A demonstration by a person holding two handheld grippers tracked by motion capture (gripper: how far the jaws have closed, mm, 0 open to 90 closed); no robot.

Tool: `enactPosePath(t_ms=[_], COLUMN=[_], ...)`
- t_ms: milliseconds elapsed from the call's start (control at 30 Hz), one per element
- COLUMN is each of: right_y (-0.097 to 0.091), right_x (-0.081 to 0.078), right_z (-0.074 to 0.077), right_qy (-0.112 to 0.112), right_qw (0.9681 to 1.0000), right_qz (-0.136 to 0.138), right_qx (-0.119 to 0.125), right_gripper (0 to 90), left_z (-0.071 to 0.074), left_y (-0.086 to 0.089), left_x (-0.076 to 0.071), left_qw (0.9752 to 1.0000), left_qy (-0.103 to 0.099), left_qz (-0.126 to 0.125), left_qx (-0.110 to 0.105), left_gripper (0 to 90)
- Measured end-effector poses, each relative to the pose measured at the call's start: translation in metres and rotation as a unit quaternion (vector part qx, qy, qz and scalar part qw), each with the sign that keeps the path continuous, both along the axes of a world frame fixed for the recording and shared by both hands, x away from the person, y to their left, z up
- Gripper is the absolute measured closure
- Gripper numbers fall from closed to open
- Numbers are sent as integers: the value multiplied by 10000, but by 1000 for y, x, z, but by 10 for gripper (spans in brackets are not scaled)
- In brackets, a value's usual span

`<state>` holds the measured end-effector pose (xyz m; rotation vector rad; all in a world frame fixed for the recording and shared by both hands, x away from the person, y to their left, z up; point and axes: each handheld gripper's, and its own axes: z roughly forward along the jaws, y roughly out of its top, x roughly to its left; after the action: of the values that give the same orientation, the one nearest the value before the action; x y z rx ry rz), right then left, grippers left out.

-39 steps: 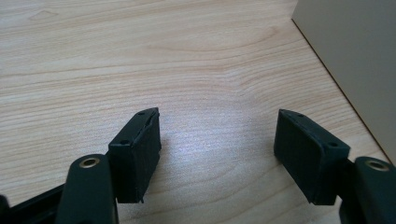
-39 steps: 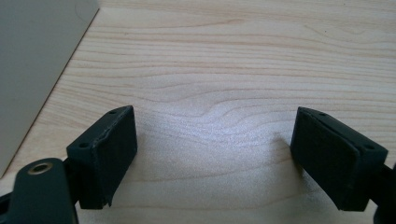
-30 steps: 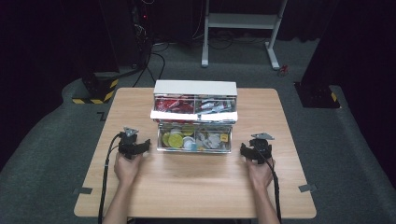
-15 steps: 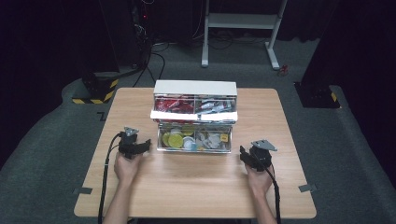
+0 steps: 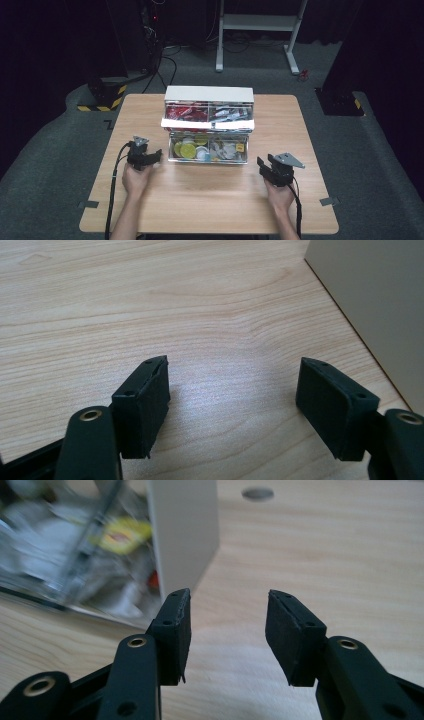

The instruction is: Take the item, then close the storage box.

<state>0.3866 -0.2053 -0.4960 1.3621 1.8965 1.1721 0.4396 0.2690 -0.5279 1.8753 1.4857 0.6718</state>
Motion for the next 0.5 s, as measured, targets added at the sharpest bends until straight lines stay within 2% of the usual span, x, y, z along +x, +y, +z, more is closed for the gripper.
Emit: enactPosePath(t_ms=[33, 100, 200, 300, 500], right_y=[0, 2, 6, 7, 10], right_x=[-2, -4, -6, -8, -12], right_z=[3, 10, 21, 30, 46], right_qy=[-59, -30, -40, -16, -125], right_qw=[10000, 9999, 9994, 9989, 9978], right_qz=[35, 157, 344, 460, 641], right_qx=[38, 39, -40, 21, 133], right_gripper=[539, 542, 542, 538, 533], left_z=[0, 0, 0, 0, 0], left_y=[0, 0, 0, 0, 0], left_x=[0, 0, 0, 0, 0], left_qw=[10000, 10000, 10000, 10000, 10000], left_qy=[0, 1, 1, 0, 3], left_qz=[0, 0, 0, 1, 1], left_qx=[0, 3, 1, 0, -1], left_gripper=[299, 299, 299, 299, 299])
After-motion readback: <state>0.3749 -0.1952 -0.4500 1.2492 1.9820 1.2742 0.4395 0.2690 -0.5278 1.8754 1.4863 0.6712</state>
